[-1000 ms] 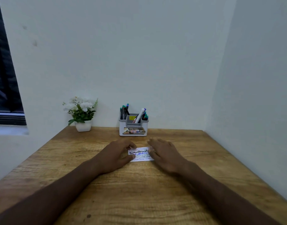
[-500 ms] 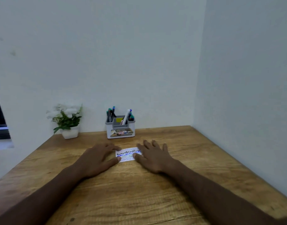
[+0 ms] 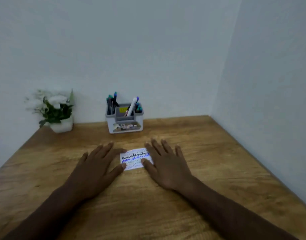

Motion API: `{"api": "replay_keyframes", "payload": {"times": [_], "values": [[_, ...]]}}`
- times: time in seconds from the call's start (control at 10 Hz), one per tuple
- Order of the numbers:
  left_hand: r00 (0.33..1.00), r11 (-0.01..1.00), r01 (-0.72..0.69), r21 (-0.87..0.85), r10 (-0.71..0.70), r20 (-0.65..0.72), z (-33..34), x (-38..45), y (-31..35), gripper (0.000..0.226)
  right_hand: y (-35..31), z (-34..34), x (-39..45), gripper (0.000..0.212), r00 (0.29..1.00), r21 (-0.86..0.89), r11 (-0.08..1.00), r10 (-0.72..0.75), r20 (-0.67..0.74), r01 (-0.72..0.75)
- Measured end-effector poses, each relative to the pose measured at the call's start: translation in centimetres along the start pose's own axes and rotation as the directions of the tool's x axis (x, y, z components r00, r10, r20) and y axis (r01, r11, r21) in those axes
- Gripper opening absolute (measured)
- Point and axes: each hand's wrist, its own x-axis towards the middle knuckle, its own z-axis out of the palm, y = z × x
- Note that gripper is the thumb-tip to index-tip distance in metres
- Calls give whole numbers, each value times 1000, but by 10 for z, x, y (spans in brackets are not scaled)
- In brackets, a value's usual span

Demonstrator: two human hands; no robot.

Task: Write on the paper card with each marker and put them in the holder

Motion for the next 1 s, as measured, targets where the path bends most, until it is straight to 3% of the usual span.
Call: {"api": "replay_keyframes", "payload": {"times": [0.2, 0.3, 0.6, 0.8, 0.9, 1.0], "values": [[999, 999, 35, -14, -35, -19, -1, -2, 1, 62, -1, -1, -4, 70, 996, -8, 997, 82, -29, -83], [998, 998, 65, -26, -65, -6, -5, -5, 6, 65, -4, -7, -6, 73, 995, -4, 995, 101, 17, -101], [951, 969, 244, -36, -232, 205, -37, -16, 36, 64, -18, -42, -1, 72, 951, 29, 983, 168, 259, -182], [921, 949, 315, -5, -304, 242, -46, -22, 58, 68, -17, -60, -1, 74, 933, 17, 982, 171, 316, -186], [915, 945, 326, 23, -321, 245, -55, -21, 56, 69, -22, -68, 0, 78, 924, 48, 974, 195, 328, -223], [922, 938, 333, 97, -345, 173, -71, -21, 42, 68, -37, -80, 2, 80, 954, 130, 958, 229, 195, -257]]}}
